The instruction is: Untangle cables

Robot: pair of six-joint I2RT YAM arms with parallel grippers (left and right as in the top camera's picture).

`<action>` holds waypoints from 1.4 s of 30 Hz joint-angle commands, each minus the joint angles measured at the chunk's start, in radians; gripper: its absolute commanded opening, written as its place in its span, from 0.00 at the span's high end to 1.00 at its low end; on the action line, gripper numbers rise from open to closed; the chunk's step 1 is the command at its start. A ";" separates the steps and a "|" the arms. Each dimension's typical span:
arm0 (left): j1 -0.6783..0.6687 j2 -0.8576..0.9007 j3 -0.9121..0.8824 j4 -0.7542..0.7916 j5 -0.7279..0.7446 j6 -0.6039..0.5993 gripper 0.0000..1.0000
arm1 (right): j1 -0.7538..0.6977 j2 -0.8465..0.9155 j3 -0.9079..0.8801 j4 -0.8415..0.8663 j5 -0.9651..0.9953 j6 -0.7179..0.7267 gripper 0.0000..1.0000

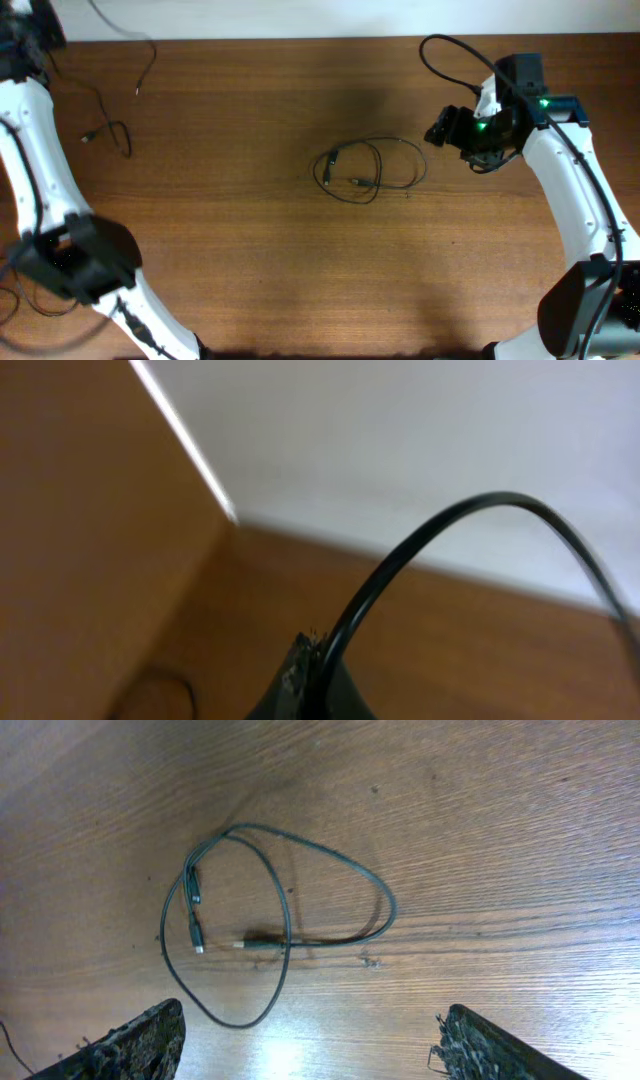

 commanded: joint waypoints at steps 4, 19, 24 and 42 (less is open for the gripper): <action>0.082 0.101 0.001 -0.033 -0.003 -0.118 0.07 | 0.027 0.005 -0.006 0.004 0.010 -0.004 0.17; 0.102 0.101 0.001 -0.143 0.175 -0.248 0.01 | 0.027 0.005 -0.006 0.008 0.010 -0.004 0.17; 0.150 0.101 0.002 -0.226 0.290 -0.652 0.01 | 0.027 0.005 -0.006 0.008 0.010 -0.004 0.17; 0.126 0.135 0.001 -0.442 -0.509 -0.602 0.01 | 0.027 0.005 -0.006 0.008 0.010 -0.005 0.17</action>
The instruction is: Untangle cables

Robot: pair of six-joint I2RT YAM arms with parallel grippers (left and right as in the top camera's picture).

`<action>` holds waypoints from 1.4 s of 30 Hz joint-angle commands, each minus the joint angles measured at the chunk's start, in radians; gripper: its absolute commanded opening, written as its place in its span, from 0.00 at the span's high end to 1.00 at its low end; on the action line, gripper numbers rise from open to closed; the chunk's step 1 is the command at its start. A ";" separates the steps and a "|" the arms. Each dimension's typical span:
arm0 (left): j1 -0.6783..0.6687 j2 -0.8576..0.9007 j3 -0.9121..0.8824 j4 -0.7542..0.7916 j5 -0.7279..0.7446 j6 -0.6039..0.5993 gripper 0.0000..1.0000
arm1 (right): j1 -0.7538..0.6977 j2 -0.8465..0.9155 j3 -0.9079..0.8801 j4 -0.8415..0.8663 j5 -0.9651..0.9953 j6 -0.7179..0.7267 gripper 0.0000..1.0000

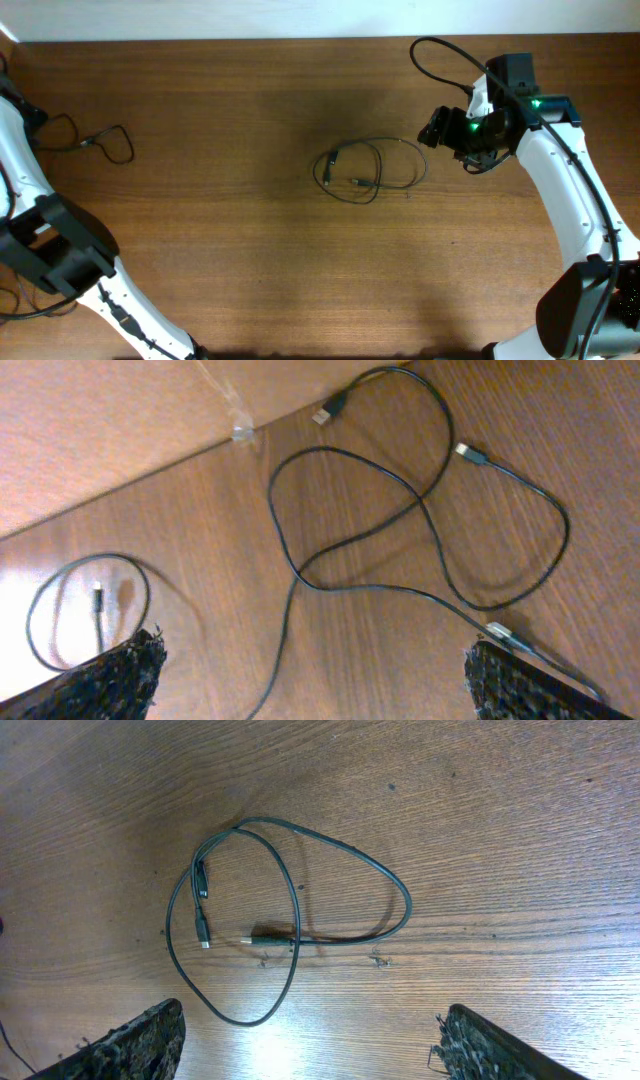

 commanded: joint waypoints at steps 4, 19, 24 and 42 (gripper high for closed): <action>-0.087 -0.050 0.013 0.005 0.166 0.141 0.01 | 0.006 0.005 -0.006 0.004 0.017 -0.004 0.17; -0.679 -0.121 -0.178 -0.052 0.783 0.561 0.06 | 0.003 0.006 -0.006 -0.007 0.035 -0.046 0.15; -0.825 -0.121 -0.320 -0.013 0.784 0.584 0.09 | 0.003 0.006 -0.006 -0.020 0.035 -0.049 0.15; -1.027 -0.119 -0.696 0.438 0.508 0.437 0.27 | 0.004 0.006 -0.006 -0.034 0.035 -0.048 0.15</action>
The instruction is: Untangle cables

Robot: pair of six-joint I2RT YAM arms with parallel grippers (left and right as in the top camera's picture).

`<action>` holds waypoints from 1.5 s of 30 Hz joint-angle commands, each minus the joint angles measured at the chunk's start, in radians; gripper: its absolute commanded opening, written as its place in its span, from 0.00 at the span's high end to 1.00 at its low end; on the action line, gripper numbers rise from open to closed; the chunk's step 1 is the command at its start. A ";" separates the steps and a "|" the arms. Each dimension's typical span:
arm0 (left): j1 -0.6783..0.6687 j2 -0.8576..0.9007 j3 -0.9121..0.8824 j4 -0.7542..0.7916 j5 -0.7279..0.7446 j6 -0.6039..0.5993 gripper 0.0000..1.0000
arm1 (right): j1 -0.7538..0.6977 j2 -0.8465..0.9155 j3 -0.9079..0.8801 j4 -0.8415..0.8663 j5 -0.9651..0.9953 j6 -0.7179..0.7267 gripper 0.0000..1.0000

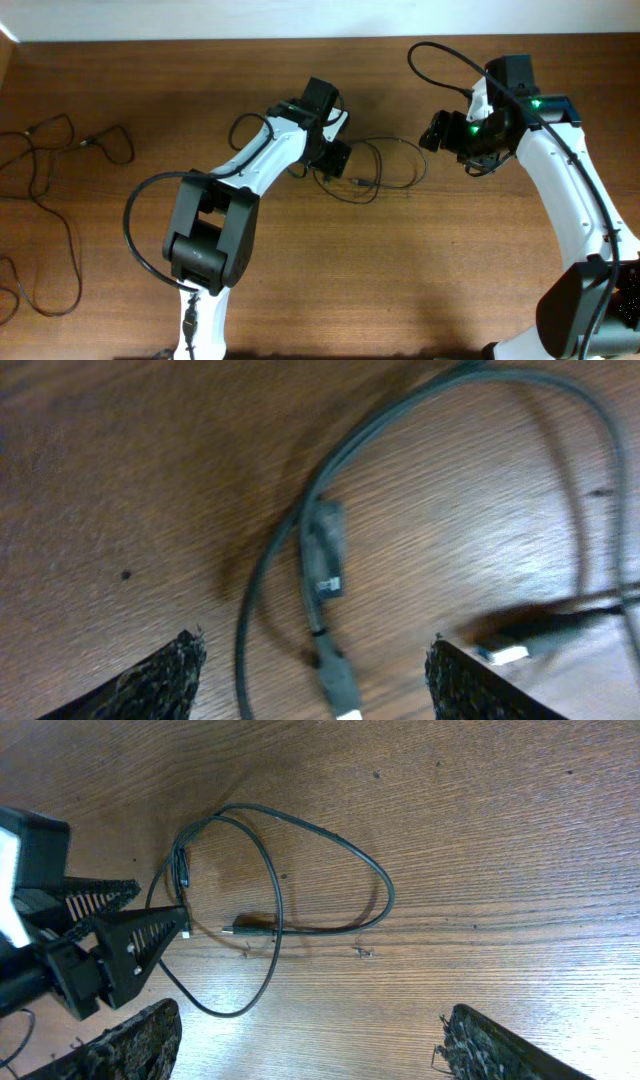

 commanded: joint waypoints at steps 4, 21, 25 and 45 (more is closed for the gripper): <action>-0.007 -0.013 -0.087 0.106 -0.090 -0.011 0.29 | 0.004 0.006 -0.005 -0.002 0.012 -0.011 0.14; -0.020 0.052 -0.159 0.219 -0.083 -0.010 0.48 | 0.004 0.006 -0.005 -0.003 0.012 -0.011 0.14; -0.025 0.053 -0.159 0.229 -0.083 -0.010 0.72 | 0.004 0.006 -0.005 -0.003 0.012 -0.011 0.14; 0.454 -0.235 0.454 0.081 -0.265 -0.011 1.00 | 0.004 0.006 -0.005 -0.025 0.012 -0.012 0.14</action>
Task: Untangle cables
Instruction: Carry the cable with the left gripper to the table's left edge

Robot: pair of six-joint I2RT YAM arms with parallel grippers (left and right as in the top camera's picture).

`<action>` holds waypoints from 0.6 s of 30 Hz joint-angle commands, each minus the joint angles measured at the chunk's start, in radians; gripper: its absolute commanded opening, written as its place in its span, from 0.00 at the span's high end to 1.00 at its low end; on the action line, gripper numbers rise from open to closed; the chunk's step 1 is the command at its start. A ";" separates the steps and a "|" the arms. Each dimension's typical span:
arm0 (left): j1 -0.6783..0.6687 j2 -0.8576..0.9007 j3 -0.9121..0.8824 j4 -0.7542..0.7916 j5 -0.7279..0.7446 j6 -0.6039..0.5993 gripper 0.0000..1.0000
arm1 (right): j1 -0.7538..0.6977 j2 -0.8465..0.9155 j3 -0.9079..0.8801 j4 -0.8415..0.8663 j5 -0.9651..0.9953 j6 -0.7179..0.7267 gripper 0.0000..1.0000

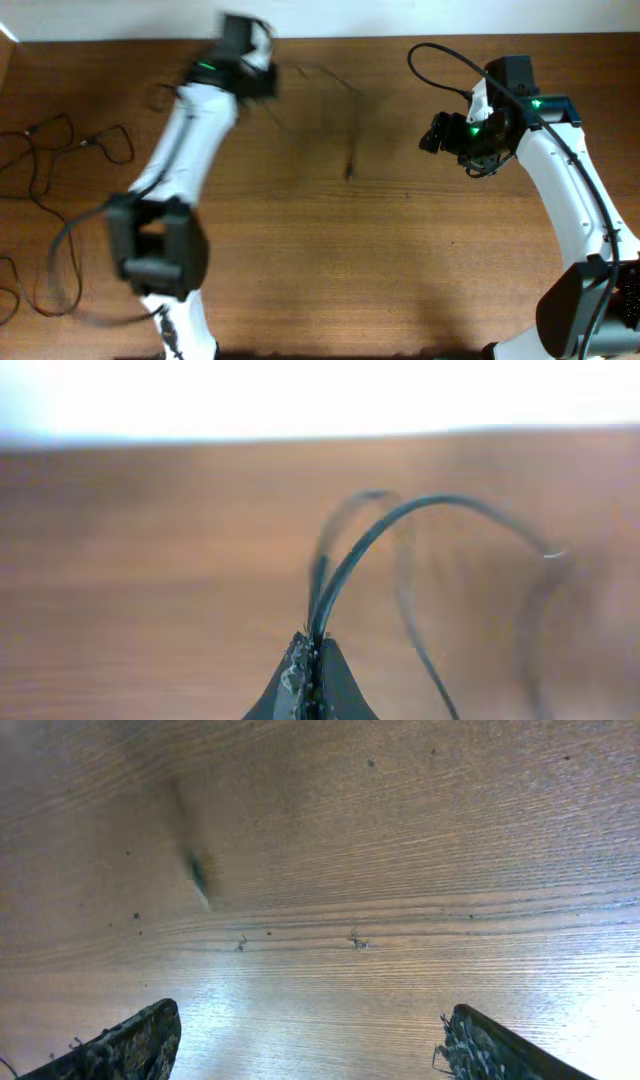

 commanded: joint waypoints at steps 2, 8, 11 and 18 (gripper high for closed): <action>0.240 -0.093 0.264 0.023 -0.137 -0.003 1.00 | 0.004 0.006 -0.005 -0.004 0.009 -0.012 0.14; 0.455 -0.079 0.311 0.070 -0.117 -0.026 1.00 | 0.004 0.006 -0.005 0.000 0.009 -0.011 0.14; 0.474 -0.042 0.310 0.049 -0.092 -0.025 0.92 | 0.004 0.006 -0.005 0.000 0.009 -0.011 0.14; 0.473 0.119 0.310 0.038 -0.092 -0.025 0.01 | 0.004 0.006 -0.006 -0.021 0.008 -0.011 0.14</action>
